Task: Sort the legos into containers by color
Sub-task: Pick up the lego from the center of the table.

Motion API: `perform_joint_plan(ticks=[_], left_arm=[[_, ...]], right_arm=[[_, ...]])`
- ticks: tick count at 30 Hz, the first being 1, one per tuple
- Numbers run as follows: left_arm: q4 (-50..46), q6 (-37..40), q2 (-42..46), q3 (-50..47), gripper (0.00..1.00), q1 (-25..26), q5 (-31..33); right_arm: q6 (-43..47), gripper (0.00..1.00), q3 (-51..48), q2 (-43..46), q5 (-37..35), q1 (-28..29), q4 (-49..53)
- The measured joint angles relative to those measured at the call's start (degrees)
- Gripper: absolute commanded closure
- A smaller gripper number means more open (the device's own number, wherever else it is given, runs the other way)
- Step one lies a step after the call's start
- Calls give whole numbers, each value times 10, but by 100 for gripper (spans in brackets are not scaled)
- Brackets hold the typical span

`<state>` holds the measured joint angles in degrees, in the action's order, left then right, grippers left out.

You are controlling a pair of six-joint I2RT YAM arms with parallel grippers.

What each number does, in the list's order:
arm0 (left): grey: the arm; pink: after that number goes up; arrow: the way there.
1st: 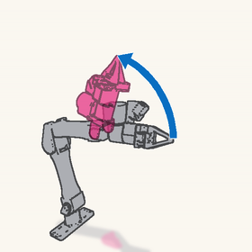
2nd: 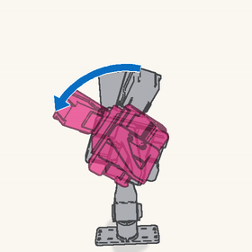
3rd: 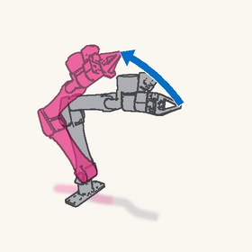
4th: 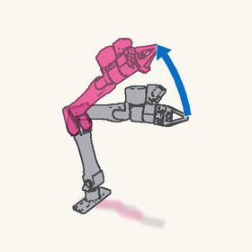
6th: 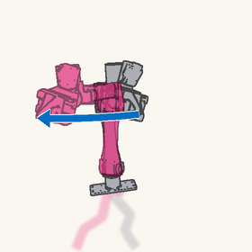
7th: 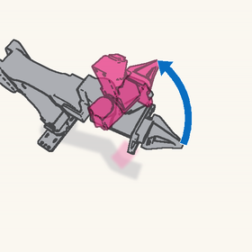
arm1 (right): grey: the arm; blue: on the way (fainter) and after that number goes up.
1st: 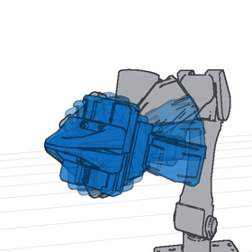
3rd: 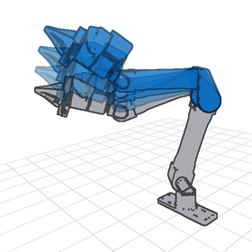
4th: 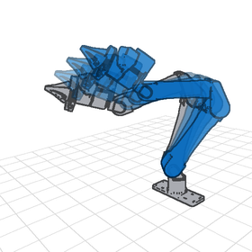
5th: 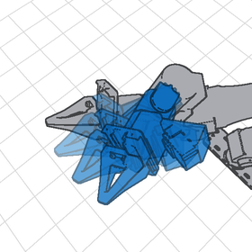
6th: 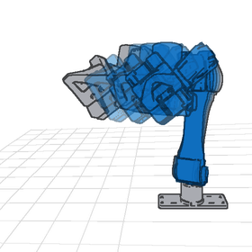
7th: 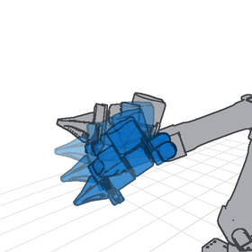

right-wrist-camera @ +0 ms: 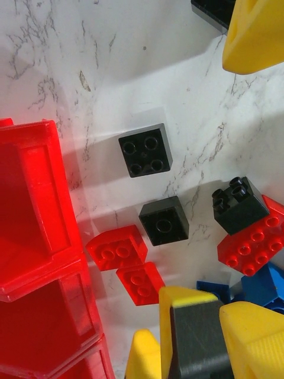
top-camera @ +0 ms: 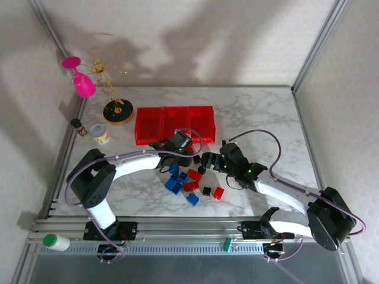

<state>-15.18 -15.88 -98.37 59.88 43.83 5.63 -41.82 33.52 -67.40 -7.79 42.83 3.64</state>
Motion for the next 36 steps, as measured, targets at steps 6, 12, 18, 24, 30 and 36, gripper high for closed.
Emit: perform_joint_plan(ticks=[6, 12, 18, 24, 30, 36], left_arm=[[1, 21, -44, 27, 23, -2, 3], [0, 22, -71, 42, 26, -16, 9], [0, 22, -73, 41, 29, -27, 10], [0, 21, -73, 27, 33, -31, 10], [1, 16, -73, 24, 43, -39, 4], [2, 15, -73, 19, 53, -40, -4]], right_arm=[[0, 1, 0, 5, 0, -1, 0], [0, 1, 0, 9, 0, -1, 0], [-4, 1, 0, 11, 0, -2, 1], [-9, 1, 0, 11, 0, -3, 0], [-10, 1, 0, 11, 0, -3, 1], [-10, 1, 0, 11, -1, -3, 2]])
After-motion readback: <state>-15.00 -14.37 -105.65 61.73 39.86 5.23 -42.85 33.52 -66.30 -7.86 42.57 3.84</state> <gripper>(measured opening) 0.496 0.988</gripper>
